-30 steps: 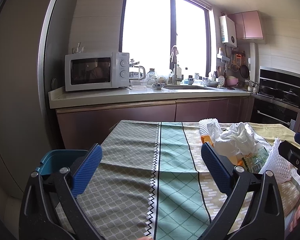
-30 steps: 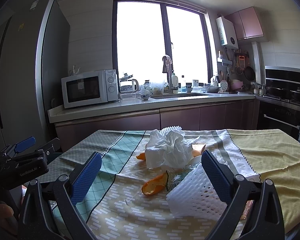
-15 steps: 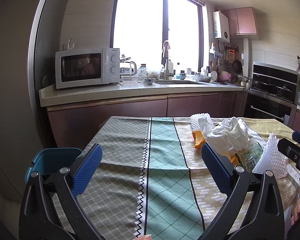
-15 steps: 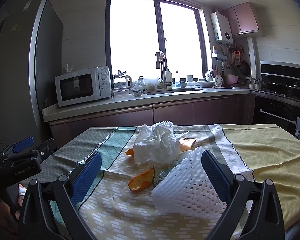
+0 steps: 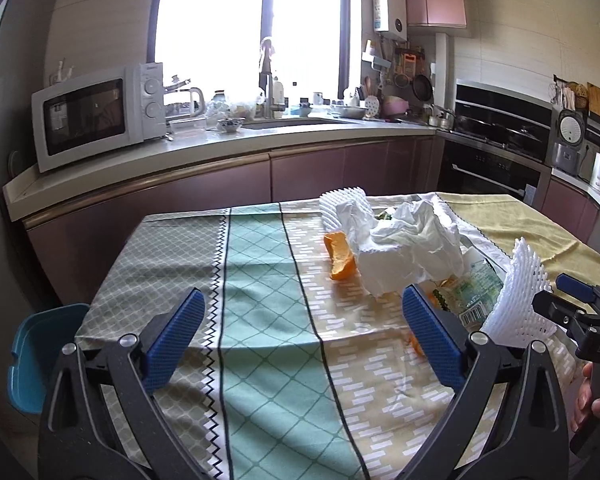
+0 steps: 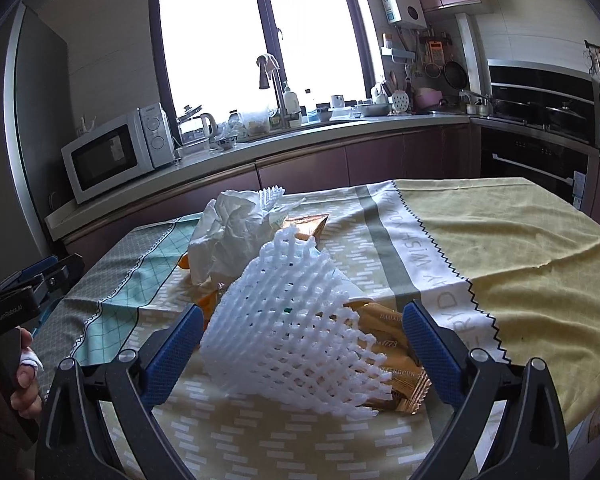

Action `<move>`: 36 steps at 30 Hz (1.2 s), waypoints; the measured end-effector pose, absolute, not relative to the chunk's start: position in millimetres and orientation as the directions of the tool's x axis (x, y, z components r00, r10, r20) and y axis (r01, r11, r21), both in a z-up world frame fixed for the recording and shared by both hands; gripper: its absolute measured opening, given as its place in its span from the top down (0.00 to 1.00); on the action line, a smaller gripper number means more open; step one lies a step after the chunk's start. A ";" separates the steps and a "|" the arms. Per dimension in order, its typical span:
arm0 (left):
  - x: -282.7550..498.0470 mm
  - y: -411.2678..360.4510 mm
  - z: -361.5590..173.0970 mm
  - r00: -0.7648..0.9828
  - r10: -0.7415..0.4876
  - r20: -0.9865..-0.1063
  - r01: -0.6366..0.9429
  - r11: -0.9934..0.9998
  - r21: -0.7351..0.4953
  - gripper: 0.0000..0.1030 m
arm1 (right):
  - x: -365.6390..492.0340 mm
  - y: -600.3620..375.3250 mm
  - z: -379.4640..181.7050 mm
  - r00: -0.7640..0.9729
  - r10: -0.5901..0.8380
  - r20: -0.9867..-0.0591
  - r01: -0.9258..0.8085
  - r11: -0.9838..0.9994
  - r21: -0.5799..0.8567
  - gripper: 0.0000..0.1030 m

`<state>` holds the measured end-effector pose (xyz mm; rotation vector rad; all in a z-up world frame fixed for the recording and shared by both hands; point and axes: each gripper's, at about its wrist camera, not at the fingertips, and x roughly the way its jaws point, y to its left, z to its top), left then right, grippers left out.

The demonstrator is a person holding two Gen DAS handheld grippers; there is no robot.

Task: Collect trash
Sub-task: 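Grasp the white foam net with the right tool while the left tool grasps crumpled white tissue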

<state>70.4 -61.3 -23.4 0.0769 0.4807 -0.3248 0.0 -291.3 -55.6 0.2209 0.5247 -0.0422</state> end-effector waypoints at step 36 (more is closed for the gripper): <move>126.1 -124.8 -4.7 0.580 -0.621 -0.527 0.599 0.764 -0.240 0.93 | -10.1 -314.5 -45.0 0.845 0.320 -0.429 -0.146 0.909 0.390 0.97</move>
